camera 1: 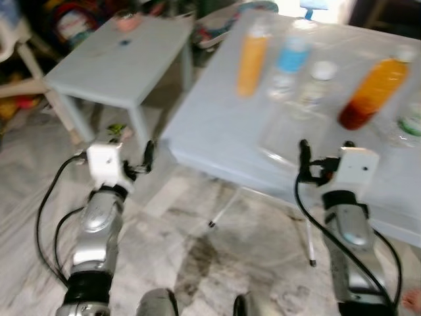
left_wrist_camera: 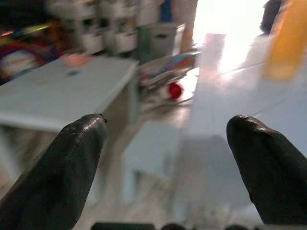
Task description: Restocking fridge
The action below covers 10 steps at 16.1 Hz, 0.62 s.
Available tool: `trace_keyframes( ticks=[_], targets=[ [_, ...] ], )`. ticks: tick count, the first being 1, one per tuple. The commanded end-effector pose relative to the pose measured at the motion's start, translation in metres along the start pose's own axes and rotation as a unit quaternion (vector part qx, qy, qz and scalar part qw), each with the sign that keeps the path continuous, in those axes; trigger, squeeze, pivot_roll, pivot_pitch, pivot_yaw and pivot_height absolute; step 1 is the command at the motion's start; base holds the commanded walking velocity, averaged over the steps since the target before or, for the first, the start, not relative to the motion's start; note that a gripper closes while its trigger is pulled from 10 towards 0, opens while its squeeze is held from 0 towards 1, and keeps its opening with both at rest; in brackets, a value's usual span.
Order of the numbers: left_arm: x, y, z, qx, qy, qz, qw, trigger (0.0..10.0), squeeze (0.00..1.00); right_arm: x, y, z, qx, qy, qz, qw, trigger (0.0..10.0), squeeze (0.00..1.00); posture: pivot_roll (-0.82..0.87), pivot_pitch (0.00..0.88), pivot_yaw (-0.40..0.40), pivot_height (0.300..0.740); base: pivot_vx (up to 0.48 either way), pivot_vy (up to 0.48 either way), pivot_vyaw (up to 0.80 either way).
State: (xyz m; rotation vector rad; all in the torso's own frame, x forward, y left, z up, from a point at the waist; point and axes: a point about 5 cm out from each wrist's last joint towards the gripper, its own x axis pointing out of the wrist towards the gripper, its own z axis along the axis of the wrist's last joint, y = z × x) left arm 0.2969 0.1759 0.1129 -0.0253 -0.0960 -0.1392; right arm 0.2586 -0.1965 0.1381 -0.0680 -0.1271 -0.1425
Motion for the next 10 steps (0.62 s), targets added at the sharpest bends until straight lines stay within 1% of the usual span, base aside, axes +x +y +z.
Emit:
trace_keyframes(
  ticks=[1, 3, 4, 6, 7, 9, 10],
  targets=[
    [-0.0044, 0.0077, -0.0039, 0.004, 0.009, 0.006, 1.0, 10.0, 0.0, -0.0014, 0.0038, 0.0027, 0.001, -0.007, 0.002, 1.0, 10.0, 0.0, -0.04, 0.112, 0.002, 0.74, 0.0, 0.0, -0.8],
    [-0.0041, 0.0081, -0.0039, 0.006, 0.009, 0.007, 1.0, 10.0, 0.0, -0.0017, 0.0057, 0.0029, 0.001, -0.006, 0.005, 1.0, 10.0, 0.0, -0.04, 0.111, -0.001, 0.74, 0.0, 0.0, -0.8],
    [-0.0035, 0.0082, -0.0036, 0.005, 0.008, 0.009, 1.0, 10.0, 0.0, -0.0016, 0.0066, 0.0029, 0.002, -0.007, 0.007, 1.0, 10.0, 0.0, -0.04, 0.112, -0.004, 0.74, 0.0, 0.0, -0.53],
    [-0.0028, 0.0084, -0.0036, 0.0, 0.005, 0.017, 1.0, 10.0, 0.0, -0.001, 0.0091, 0.004, 0.0, -0.013, 0.017, 1.0, 10.0, 0.0, -0.04, 0.11, -0.008, 0.74, 0.0, 0.0, 0.0],
    [-0.0044, 0.0068, -0.0069, -0.002, 0.009, 0.018, 1.0, 10.0, 0.0, -0.0017, 0.0113, 0.0023, 0.008, -0.012, 0.021, 1.0, 10.0, 0.0, -0.04, 0.11, -0.007, 0.74, 0.0, 0.0, 0.0],
    [-0.0061, 0.0044, -0.0094, -0.003, 0.013, 0.016, 1.0, 10.0, 0.0, -0.0029, 0.0122, -0.0007, 0.01, -0.009, 0.023, 1.0, 10.0, 0.0, -0.04, 0.108, 0.001, 0.74, 0.0, 0.0, 0.0],
    [-0.0071, 0.0024, -0.0109, -0.004, 0.015, 0.013, 1.0, 10.0, 0.0, -0.0008, 0.0116, -0.0029, 0.01, -0.009, 0.025, 1.0, 10.0, 0.0, -0.05, 0.108, 0.005, 0.74, 0.0, 0.0, 0.0]
  ],
)
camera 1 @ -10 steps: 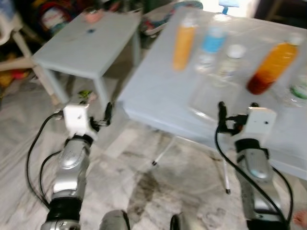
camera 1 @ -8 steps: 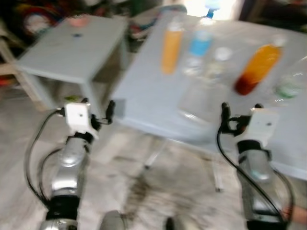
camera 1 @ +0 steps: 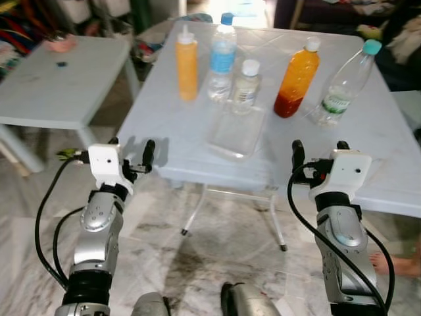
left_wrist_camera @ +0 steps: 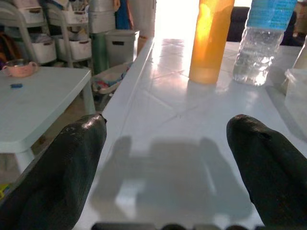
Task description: Restocking fridge
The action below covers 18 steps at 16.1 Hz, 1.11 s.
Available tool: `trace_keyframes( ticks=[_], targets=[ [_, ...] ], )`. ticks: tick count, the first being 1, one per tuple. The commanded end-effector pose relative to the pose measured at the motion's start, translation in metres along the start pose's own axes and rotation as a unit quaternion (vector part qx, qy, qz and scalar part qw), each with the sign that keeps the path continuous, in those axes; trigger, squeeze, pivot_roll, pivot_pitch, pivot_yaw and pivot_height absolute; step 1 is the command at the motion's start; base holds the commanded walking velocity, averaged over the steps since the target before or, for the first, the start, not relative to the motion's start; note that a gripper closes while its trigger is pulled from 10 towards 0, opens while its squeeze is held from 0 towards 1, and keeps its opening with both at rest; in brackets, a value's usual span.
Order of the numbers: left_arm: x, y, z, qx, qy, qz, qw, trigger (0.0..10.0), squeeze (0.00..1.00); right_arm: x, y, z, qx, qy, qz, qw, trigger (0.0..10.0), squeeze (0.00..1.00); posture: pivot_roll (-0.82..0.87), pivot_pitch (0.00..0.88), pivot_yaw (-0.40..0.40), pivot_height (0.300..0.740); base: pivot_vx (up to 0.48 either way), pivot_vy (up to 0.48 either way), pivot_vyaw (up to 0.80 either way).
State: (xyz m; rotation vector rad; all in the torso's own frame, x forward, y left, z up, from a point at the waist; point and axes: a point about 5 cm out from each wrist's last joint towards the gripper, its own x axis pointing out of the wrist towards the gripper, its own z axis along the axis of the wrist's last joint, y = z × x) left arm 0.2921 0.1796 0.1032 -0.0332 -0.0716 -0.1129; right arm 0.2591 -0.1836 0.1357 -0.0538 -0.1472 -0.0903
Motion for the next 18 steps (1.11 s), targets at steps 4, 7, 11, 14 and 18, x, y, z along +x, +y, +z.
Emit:
trace_keyframes(
  ticks=[4, 7, 11, 14, 18],
  targets=[
    [0.002, 0.0, 0.0, 0.004, 0.002, 0.0, 1.0, 10.0, 0.0, 0.022, 0.004, 0.0, 0.029, -0.006, 0.021, 0.999, 10.0, 0.0, -0.03, 0.117, 0.016, 0.74, 0.0, 0.0, 0.0],
    [0.0, -0.001, 0.001, 0.008, 0.002, -0.003, 1.0, 10.0, 0.0, 0.045, 0.015, -0.001, 0.076, 0.002, 0.048, 0.996, 10.0, 0.0, -0.01, 0.136, 0.019, 0.74, 0.0, 0.0, 0.0],
    [-0.007, -0.001, 0.001, 0.013, 0.006, -0.007, 1.0, 10.0, 0.0, 0.064, 0.036, -0.009, 0.123, 0.034, 0.058, 0.99, 10.0, 0.0, 0.02, 0.156, 0.017, 0.74, 0.0, 0.0, 0.0],
    [-0.008, 0.001, 0.003, 0.016, 0.006, -0.006, 1.0, 10.0, 0.0, 0.07, 0.05, -0.012, 0.147, 0.04, 0.08, 0.985, 10.0, 0.0, 0.03, 0.166, 0.019, 0.74, 0.0, 0.0, 0.0],
    [-0.009, 0.0, 0.004, 0.019, 0.008, -0.009, 1.0, 10.0, 0.0, 0.08, 0.057, -0.001, 0.145, 0.009, 0.104, 0.984, 10.0, 0.0, 0.03, 0.171, 0.022, 0.74, 0.0, 0.0, 0.0]
  ],
)
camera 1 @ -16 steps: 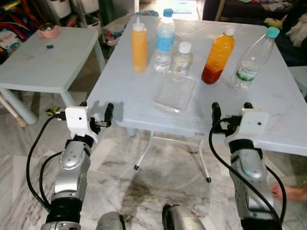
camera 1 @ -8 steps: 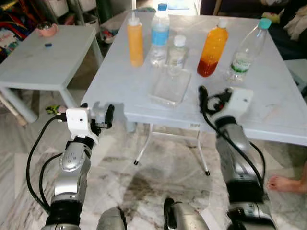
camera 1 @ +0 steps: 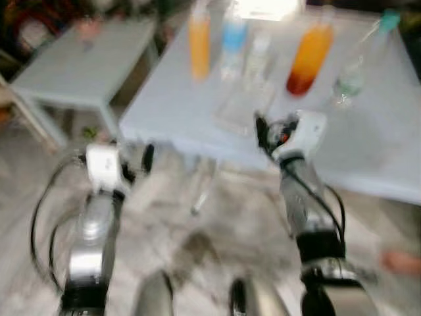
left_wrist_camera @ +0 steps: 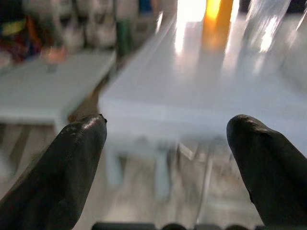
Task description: Restocking fridge
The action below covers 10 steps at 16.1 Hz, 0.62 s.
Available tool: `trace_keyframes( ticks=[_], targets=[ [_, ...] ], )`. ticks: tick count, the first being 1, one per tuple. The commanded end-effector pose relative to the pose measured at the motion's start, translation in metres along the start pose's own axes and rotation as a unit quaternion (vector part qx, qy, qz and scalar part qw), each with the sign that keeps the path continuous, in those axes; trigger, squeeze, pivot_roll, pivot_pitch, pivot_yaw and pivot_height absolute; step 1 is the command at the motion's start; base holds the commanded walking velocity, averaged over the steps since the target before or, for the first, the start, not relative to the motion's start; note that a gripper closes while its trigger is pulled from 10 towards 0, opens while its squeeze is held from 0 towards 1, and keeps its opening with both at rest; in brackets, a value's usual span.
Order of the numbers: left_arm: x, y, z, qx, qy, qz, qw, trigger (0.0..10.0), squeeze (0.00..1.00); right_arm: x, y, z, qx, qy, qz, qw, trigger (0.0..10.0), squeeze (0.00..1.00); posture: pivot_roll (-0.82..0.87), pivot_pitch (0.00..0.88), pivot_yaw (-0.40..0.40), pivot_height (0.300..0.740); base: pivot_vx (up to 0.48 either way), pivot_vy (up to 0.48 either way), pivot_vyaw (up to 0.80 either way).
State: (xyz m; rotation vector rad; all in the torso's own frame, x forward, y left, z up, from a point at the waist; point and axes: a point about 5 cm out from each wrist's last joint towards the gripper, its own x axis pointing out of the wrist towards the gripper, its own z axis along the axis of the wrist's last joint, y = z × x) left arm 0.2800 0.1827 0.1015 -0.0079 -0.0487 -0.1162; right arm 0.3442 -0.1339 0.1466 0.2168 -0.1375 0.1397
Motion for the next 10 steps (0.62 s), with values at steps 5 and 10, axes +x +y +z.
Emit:
trace_keyframes(
  ticks=[5, 10],
  targets=[
    [-0.001, -0.001, 0.004, 0.007, 0.0, -0.006, 1.0, 10.0, 0.0, -0.005, 0.003, 0.004, -0.019, -0.025, 0.005, 1.0, 10.0, 0.0, 0.04, 0.178, 0.021, 0.74, 0.0, 0.0, 0.0],
    [0.0, -0.006, 0.004, 0.006, 0.003, -0.016, 1.0, 10.0, 0.0, -0.002, 0.009, 0.003, -0.016, -0.03, 0.004, 0.999, 10.0, 0.0, 0.04, 0.181, 0.032, 0.74, 0.0, 0.0, 0.0]
  ],
)
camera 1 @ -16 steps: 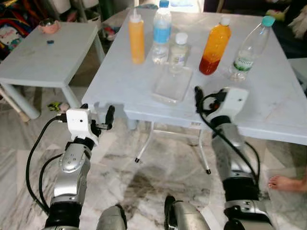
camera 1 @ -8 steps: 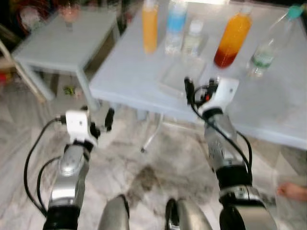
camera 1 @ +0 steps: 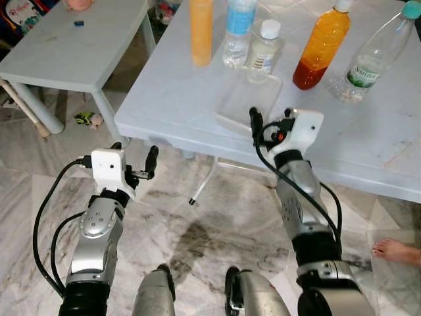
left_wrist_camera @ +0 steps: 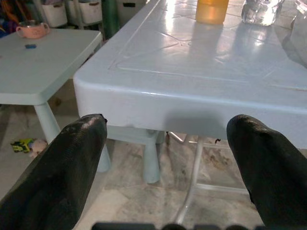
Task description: Restocking fridge
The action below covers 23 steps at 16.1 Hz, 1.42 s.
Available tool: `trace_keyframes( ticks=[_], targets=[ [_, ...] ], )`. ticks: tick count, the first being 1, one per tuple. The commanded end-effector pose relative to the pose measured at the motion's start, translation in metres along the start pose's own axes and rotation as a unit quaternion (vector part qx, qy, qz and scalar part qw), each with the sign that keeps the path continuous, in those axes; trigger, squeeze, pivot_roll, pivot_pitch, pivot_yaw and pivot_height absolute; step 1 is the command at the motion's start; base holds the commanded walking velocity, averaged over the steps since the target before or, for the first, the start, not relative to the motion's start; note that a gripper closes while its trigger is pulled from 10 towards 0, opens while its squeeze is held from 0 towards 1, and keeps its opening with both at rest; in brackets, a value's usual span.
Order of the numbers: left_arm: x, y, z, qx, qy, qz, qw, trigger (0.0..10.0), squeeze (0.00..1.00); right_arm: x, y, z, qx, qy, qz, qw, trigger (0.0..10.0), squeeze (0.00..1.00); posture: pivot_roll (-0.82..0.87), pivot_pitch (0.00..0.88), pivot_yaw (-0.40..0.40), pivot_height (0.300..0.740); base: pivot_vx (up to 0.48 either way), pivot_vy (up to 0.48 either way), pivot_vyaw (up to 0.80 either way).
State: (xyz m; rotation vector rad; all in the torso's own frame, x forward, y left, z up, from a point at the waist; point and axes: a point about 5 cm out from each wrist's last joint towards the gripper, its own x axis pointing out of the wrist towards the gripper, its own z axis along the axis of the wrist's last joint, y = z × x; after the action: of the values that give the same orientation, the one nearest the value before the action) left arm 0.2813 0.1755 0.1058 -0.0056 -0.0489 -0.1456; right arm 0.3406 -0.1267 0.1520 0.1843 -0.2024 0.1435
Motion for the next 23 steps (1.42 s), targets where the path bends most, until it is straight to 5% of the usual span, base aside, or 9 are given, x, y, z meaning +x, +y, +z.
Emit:
trace_keyframes(
  ticks=[1, 13, 16, 17, 18, 19, 23],
  targets=[
    [-0.002, 0.001, 0.0, 0.005, 0.003, -0.001, 1.0, 10.0, 0.0, 0.002, 0.002, 0.001, 0.004, -0.003, 0.0, 1.0, 10.0, 0.0, 0.04, 0.18, 0.031, 0.74, 0.0, 0.0, 0.0],
    [-0.003, 0.001, 0.0, 0.008, 0.006, -0.001, 1.0, 10.0, 0.0, 0.003, 0.007, -0.014, 0.055, 0.034, -0.046, 0.997, 10.0, 0.0, 0.04, 0.188, 0.029, 0.74, 0.0, 0.0, 0.0],
    [-0.003, 0.0, 0.0, 0.007, 0.007, -0.001, 1.0, 10.0, 0.0, 0.011, 0.009, -0.01, 0.07, 0.035, -0.044, 0.996, 4.4, 0.0, 0.05, 0.19, 0.026, 0.74, 0.0, 0.0, 0.0],
    [-0.004, 0.0, 0.0, 0.008, 0.007, -0.001, 1.0, 10.0, 0.0, 0.013, 0.01, -0.009, 0.071, 0.033, -0.043, 0.996, 4.1, 0.0, 0.05, 0.19, 0.026, 0.74, 0.0, 0.0, 0.0],
    [-0.004, 0.0, 0.0, 0.009, 0.007, 0.0, 1.0, 10.0, 0.0, 0.014, 0.009, -0.008, 0.07, 0.032, -0.042, 0.996, 7.6, 0.0, 0.05, 0.19, 0.026, 0.74, 0.0, 0.0, 0.0],
    [-0.004, 0.001, 0.001, 0.009, 0.006, 0.0, 1.0, 10.0, 0.0, 0.017, 0.009, -0.005, 0.076, 0.025, -0.036, 0.996, 10.0, 0.0, 0.05, 0.19, 0.026, 0.74, 0.0, 0.0, 0.0],
    [-0.002, 0.001, 0.001, 0.009, 0.005, -0.001, 1.0, 10.0, 0.0, 0.021, 0.008, -0.005, 0.109, 0.038, -0.033, 0.993, 10.0, 0.0, 0.05, 0.187, 0.026, 0.74, 0.0, 0.0, 0.0]
  ],
)
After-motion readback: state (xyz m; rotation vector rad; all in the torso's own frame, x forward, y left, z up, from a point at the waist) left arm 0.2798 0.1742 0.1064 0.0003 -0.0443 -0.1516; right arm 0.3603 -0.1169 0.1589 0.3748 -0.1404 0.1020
